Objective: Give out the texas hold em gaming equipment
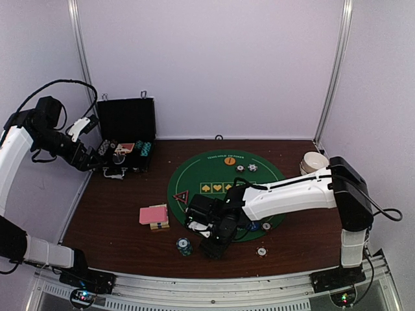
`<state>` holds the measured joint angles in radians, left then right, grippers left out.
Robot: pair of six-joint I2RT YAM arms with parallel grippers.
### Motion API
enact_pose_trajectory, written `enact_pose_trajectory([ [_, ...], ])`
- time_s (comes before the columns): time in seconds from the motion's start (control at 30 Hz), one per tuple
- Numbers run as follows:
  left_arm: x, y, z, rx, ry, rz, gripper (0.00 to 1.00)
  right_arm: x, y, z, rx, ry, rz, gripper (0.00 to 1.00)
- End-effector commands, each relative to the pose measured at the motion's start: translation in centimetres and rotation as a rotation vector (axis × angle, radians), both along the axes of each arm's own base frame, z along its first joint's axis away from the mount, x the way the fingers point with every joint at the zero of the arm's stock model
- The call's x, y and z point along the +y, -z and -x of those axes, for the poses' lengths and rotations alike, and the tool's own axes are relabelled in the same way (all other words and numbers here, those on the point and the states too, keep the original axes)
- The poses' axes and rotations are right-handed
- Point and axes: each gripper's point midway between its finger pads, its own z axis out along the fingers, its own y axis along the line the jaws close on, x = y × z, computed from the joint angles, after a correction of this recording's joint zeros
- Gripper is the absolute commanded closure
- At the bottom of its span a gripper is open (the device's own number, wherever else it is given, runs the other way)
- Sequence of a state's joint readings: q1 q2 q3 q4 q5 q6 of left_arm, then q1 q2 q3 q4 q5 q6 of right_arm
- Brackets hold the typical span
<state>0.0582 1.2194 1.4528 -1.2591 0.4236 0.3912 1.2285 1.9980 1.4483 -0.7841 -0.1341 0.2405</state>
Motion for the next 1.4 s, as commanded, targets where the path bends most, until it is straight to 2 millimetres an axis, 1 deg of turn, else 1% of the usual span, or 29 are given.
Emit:
enact_pose_trajectory([
  [0.0,0.0,-0.5,0.2,-0.027,0.001,0.002,0.02,0.2,0.4,-0.2,-0.019,0.001,0.01,0.44],
  [0.2,0.1,-0.5,0.2,-0.026,0.001,0.001,0.03,0.2,0.3,-0.4,-0.032,0.002,0.013,0.52],
  [0.3,0.1,-0.5,0.2,-0.026,0.0,0.0,0.02,0.3,-0.1,-0.4,-0.035,0.003,0.002,0.57],
  [0.67,0.1,-0.6,0.2,-0.03,-0.001,-0.002,0.02,0.3,-1.1,-1.0,-0.066,0.009,0.003,0.82],
  [0.8,0.1,-0.6,0.2,-0.03,0.0,-0.002,0.02,0.3,-2.9,-1.7,-0.094,0.025,-0.021,0.88],
  [0.93,0.1,-0.6,0.1,-0.029,-0.001,-0.003,0.02,0.4,-6.0,-2.5,-0.121,0.048,-0.077,0.91],
  [1.0,0.1,-0.6,0.1,-0.03,0.0,-0.003,0.02,0.0,-7.1,-3.2,-0.127,0.077,-0.097,0.92],
  [1.1,0.1,-0.6,0.1,-0.029,0.0,-0.003,0.02,-1.4,-7.7,-4.6,-0.127,0.13,-0.102,0.93],
  [1.13,0.1,-0.6,0.2,-0.029,-0.001,-0.004,0.02,-2.1,-7.5,-5.2,-0.13,0.152,-0.095,0.94],
  [1.37,0.1,-0.6,0.1,-0.027,0.001,0.002,0.02,-9.0,-4.4,-9.5,-0.12,0.348,-0.012,0.95],
])
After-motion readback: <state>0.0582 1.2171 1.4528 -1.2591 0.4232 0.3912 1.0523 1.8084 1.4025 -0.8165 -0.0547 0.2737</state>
